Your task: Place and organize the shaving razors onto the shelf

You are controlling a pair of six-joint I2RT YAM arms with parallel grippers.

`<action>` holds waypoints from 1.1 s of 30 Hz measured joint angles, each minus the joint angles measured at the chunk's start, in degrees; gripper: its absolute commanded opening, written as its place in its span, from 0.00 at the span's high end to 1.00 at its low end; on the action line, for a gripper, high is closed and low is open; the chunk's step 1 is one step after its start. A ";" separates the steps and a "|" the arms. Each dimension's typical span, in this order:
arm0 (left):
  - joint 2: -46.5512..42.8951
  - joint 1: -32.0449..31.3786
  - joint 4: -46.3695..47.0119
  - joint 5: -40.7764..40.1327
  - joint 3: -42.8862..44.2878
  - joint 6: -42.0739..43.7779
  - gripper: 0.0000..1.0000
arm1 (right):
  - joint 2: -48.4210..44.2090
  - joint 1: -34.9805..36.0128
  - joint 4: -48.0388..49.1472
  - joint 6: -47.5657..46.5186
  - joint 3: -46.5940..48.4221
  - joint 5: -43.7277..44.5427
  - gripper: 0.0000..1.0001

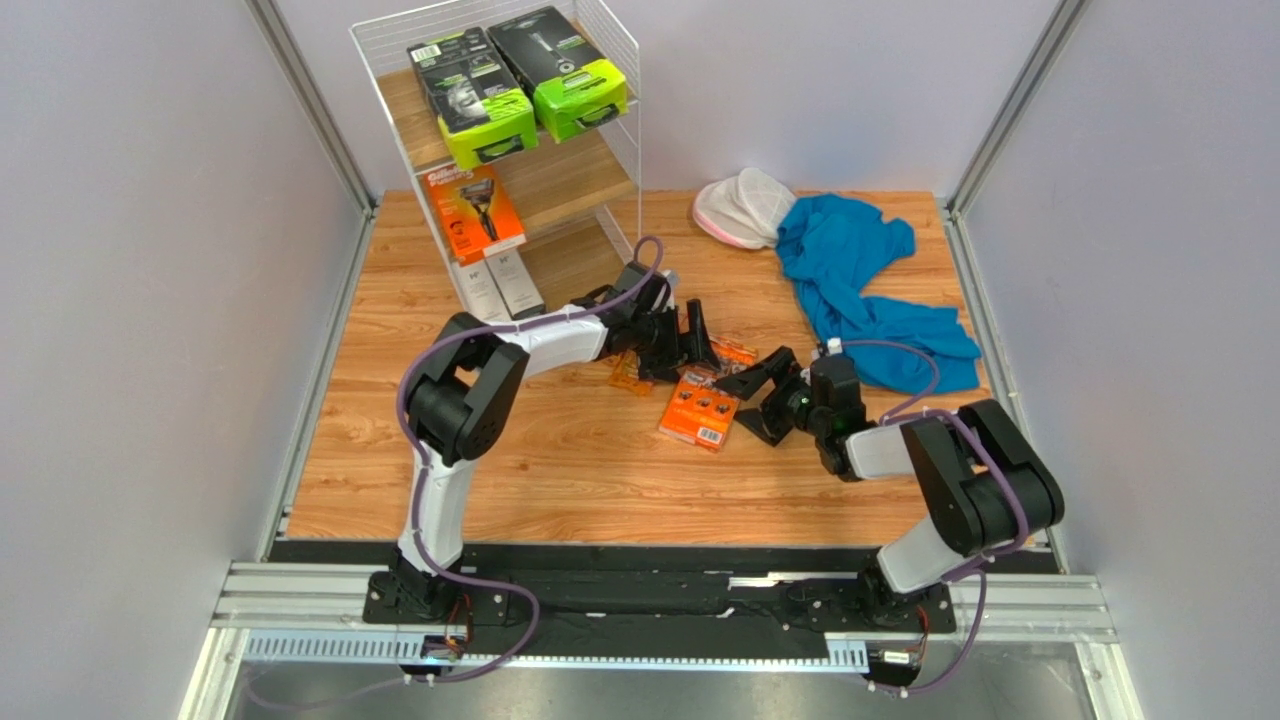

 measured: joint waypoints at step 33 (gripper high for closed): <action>-12.50 -10.91 1.33 5.01 -18.45 -7.50 0.10 | -13.51 3.63 3.45 -3.54 -8.39 5.20 0.27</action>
